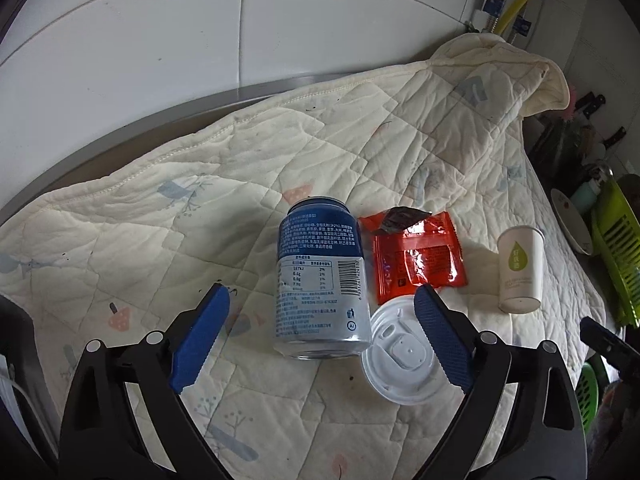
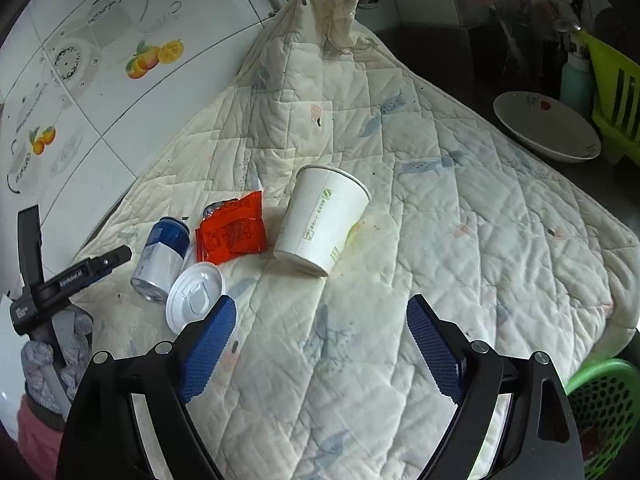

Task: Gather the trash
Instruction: 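Grasp the blue can with the left tool while the right tool grasps the white paper cup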

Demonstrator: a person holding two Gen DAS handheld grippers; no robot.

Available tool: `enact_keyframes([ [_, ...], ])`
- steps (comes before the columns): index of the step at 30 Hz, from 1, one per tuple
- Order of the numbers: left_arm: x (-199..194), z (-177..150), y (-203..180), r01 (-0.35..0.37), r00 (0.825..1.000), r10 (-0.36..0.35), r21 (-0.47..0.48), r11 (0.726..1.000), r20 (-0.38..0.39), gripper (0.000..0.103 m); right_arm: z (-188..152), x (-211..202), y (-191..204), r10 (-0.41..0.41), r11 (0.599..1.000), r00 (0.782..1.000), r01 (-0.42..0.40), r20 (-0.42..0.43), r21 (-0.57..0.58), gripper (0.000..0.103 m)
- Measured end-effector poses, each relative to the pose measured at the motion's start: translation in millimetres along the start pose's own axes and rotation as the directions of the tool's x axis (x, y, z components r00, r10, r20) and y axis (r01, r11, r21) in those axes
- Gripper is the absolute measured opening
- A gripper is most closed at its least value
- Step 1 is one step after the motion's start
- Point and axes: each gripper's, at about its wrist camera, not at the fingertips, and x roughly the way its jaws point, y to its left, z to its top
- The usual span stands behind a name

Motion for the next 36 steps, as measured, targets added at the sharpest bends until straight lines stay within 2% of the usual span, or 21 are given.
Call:
enact_keyframes([
  [9, 25.9, 10.9, 6.0, 0.015, 0.999, -0.015, -0.014, 1.000, -0.039, 0.092, 38.8, 57.0, -6.8, 0.045, 0.995, 0.997, -0.039, -0.062, 0.089, 0.084],
  [22, 50.9, 15.3, -3.2, 0.010, 0.996, -0.006, 0.037, 0.999, -0.091, 0.092, 58.9, 102.2, -10.0, 0.066, 0.986, 0.990, -0.045, -0.123, 0.162, 0.084],
  [33, 69.3, 13.3, -5.9, -0.010, 0.994, 0.016, 0.055, 0.998, -0.109, 0.092, 60.3, 121.4, -11.9, 0.055, 0.987, 0.985, -0.029, -0.161, 0.157, 0.066],
  [35, 70.8, 13.2, -6.8, -0.003, 0.994, 0.009, 0.055, 0.999, -0.111, 0.090, 59.7, 120.7, -13.3, 0.059, 0.987, 0.985, -0.034, -0.161, 0.156, 0.064],
  [36, 71.5, 13.0, -7.0, -0.002, 0.994, 0.008, 0.052, 0.999, -0.109, 0.085, 59.6, 119.8, -13.5, 0.061, 0.987, 0.985, -0.036, -0.159, 0.155, 0.064],
])
